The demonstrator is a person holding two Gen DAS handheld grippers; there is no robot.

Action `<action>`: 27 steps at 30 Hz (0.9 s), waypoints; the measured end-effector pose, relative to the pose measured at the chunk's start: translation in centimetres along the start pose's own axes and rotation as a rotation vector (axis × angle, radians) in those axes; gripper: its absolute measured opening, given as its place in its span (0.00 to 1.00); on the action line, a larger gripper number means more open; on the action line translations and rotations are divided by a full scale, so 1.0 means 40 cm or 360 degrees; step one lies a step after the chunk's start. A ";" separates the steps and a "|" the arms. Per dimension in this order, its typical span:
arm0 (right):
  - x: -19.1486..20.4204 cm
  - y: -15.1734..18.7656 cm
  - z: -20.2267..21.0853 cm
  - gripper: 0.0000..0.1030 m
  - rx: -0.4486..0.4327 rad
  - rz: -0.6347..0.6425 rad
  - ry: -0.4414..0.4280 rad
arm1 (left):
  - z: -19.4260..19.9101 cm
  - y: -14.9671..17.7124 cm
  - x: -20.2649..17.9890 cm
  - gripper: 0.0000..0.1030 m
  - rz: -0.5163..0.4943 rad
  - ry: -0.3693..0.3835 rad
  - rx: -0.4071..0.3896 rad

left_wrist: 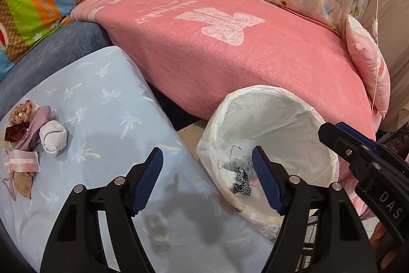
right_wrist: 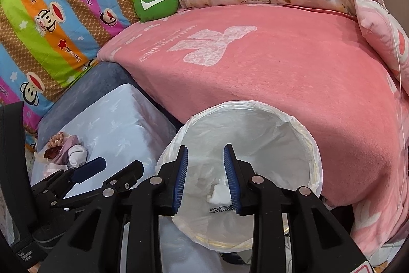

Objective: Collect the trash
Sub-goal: 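Move both open grippers back from the bin toward the cloth pile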

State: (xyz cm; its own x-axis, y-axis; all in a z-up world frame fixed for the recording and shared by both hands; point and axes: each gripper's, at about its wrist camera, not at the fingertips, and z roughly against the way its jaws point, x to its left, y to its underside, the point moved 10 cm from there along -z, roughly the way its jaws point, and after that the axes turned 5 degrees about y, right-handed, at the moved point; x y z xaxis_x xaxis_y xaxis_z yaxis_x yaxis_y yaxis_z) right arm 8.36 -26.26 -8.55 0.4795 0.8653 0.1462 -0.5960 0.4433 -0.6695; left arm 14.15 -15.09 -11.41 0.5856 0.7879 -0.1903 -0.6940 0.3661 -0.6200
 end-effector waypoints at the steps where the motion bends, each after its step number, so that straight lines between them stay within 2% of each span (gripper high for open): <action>1: 0.006 0.000 0.003 0.28 -0.0004 0.0002 -0.0003 | 0.004 -0.001 0.006 0.67 0.0002 -0.0005 -0.0003; 17: 0.121 0.024 0.050 0.28 -0.0015 0.0116 -0.0036 | 0.091 0.005 0.137 0.67 0.0130 -0.0067 -0.0087; 27: 0.199 0.074 0.071 0.28 0.0016 0.0190 -0.0105 | 0.173 0.027 0.246 0.67 0.0264 -0.0141 -0.0180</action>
State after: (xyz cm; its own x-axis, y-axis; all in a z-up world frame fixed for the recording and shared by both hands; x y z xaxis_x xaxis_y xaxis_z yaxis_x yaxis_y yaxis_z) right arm 8.57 -17.39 -7.29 0.3617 0.9253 0.1138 -0.6529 0.3386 -0.6775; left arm 16.26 -3.53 -8.70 0.4250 0.8749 -0.2322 -0.7234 0.1740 -0.6681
